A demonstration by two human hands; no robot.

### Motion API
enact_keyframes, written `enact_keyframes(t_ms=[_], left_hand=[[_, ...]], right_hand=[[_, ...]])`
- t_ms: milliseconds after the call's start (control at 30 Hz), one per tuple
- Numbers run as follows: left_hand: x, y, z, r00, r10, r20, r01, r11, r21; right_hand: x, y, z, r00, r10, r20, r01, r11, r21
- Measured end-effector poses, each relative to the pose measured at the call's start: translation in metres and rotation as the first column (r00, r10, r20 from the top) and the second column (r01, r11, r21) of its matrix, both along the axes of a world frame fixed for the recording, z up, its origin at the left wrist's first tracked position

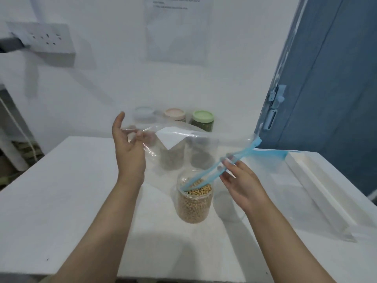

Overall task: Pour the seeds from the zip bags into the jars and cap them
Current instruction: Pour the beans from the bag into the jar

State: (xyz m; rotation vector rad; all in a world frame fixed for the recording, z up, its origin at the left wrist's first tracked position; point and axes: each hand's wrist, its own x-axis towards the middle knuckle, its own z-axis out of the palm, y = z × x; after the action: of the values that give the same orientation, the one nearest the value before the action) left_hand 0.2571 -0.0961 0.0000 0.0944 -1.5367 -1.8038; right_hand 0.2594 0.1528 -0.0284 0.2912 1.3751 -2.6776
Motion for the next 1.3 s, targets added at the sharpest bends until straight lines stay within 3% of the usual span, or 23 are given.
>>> enact_keyframes(t_ms=[233,333,467,567,700,800,900,1000,1167,1300], left_hand=[[0.001,0.004,0.008,0.997,0.001,-0.071,-0.002,1.000,-0.023],[0.002,-0.003,0.006,0.997,0.065,-0.047,-0.072,0.982,-0.175],[0.003,-0.019,-0.005,0.987,0.156,0.032,-0.130,0.906,-0.402],[0.006,-0.035,-0.010,0.986,0.132,0.098,-0.067,0.864,-0.499],[0.008,-0.055,-0.012,0.985,0.007,0.171,0.082,0.857,-0.509],[0.007,-0.068,-0.018,0.979,0.083,0.186,0.053,0.776,-0.629],[0.010,-0.067,-0.020,0.934,0.292,0.206,-0.062,0.699,-0.713],[0.013,-0.060,-0.026,0.906,0.416,0.083,-0.189,0.570,-0.800],[0.022,-0.030,-0.040,0.990,0.129,-0.051,-0.105,0.462,-0.880],[0.013,-0.042,-0.033,0.969,0.095,-0.230,-0.246,0.496,-0.833]], right_hand=[[-0.009,-0.006,0.017,0.981,-0.032,-0.190,0.048,0.995,0.084],[-0.010,-0.007,0.029,0.959,-0.083,-0.273,0.126,0.982,0.143],[-0.008,-0.016,0.037,0.875,-0.265,-0.406,0.359,0.917,0.176],[-0.006,-0.024,0.043,0.788,-0.328,-0.521,0.483,0.854,0.195],[-0.010,-0.036,0.045,0.727,-0.323,-0.606,0.576,0.767,0.281],[-0.016,-0.047,0.041,0.741,-0.324,-0.588,0.599,0.715,0.361],[-0.022,-0.056,0.043,0.770,-0.334,-0.544,0.594,0.687,0.418],[-0.024,-0.065,0.046,0.782,-0.350,-0.515,0.591,0.680,0.434],[-0.013,-0.083,0.052,0.808,-0.382,-0.448,0.551,0.760,0.344],[0.001,-0.094,0.067,0.848,-0.326,-0.418,0.469,0.828,0.307]])
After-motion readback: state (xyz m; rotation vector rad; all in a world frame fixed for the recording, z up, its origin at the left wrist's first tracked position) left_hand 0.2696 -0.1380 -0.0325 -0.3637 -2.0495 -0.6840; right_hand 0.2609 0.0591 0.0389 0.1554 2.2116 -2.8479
